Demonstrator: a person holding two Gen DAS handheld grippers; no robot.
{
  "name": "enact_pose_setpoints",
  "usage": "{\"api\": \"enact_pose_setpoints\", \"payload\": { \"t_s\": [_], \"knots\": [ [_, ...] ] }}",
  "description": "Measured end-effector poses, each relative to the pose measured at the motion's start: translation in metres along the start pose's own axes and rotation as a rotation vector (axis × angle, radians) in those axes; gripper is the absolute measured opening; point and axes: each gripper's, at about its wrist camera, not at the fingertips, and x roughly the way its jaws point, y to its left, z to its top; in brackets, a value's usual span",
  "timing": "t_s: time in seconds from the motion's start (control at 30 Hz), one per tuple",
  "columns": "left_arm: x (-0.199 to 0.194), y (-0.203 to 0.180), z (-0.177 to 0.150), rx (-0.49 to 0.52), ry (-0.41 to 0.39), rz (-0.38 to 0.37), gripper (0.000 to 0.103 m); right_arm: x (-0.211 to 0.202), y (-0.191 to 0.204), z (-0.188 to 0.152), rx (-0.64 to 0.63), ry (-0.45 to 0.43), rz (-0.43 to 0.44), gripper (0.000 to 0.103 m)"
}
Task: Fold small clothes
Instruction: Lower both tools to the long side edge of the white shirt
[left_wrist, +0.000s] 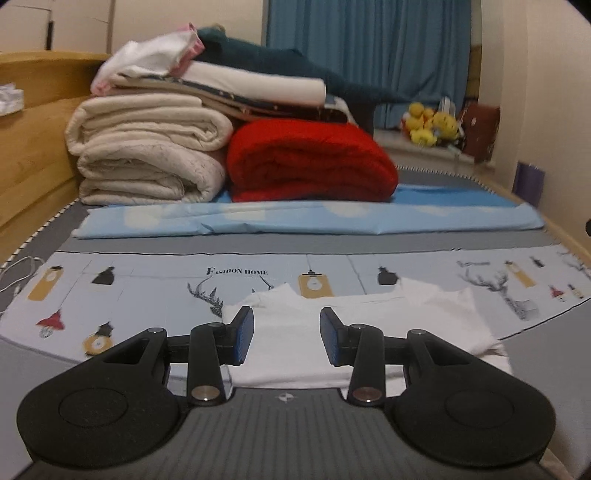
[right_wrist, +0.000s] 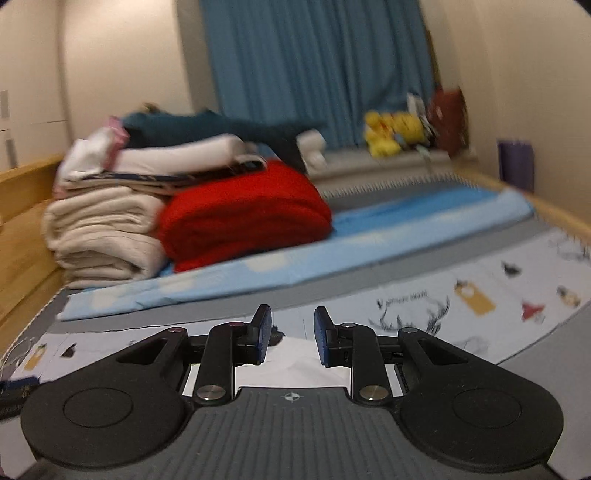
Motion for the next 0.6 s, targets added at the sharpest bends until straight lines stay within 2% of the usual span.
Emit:
{"api": "enact_pose_setpoints", "payload": {
  "t_s": [0.13, 0.27, 0.33, 0.37, 0.4, 0.43, 0.47, 0.53, 0.6],
  "knots": [
    [-0.065, 0.002, -0.026, 0.003, -0.035, -0.022, 0.044, -0.051, -0.010, -0.022, -0.044, 0.018, 0.012, 0.027],
    [-0.109, 0.011, -0.062, 0.029, -0.023, -0.076, 0.044, -0.074, -0.027, -0.052, -0.007, 0.071, -0.011, 0.027],
    [-0.117, 0.021, -0.088, 0.022, -0.007, -0.091, 0.039, -0.077, -0.035, -0.072, 0.021, 0.083, -0.036, 0.027],
    [-0.115, 0.026, -0.103, 0.012, 0.008, -0.090, 0.030, -0.077, -0.042, -0.085, 0.038, 0.091, -0.047, 0.027],
    [-0.110, 0.031, -0.117, 0.005, 0.052, -0.078, 0.016, -0.076, -0.049, -0.099, 0.054, 0.114, -0.065, 0.026],
    [-0.098, 0.035, -0.129, -0.019, 0.152, -0.045, 0.011, -0.072, -0.055, -0.111, 0.080, 0.174, -0.101, 0.026],
    [-0.089, 0.042, -0.136, -0.076, 0.229, -0.033, 0.010, -0.064, -0.062, -0.118, 0.139, 0.246, -0.131, 0.026],
    [-0.075, 0.061, -0.146, -0.221, 0.326, -0.085, 0.010, -0.052, -0.079, -0.130, 0.281, 0.332, -0.092, 0.026],
    [-0.065, 0.073, -0.154, -0.283, 0.392, -0.073, 0.010, -0.042, -0.087, -0.139, 0.314, 0.399, -0.112, 0.026]
  ]
}}
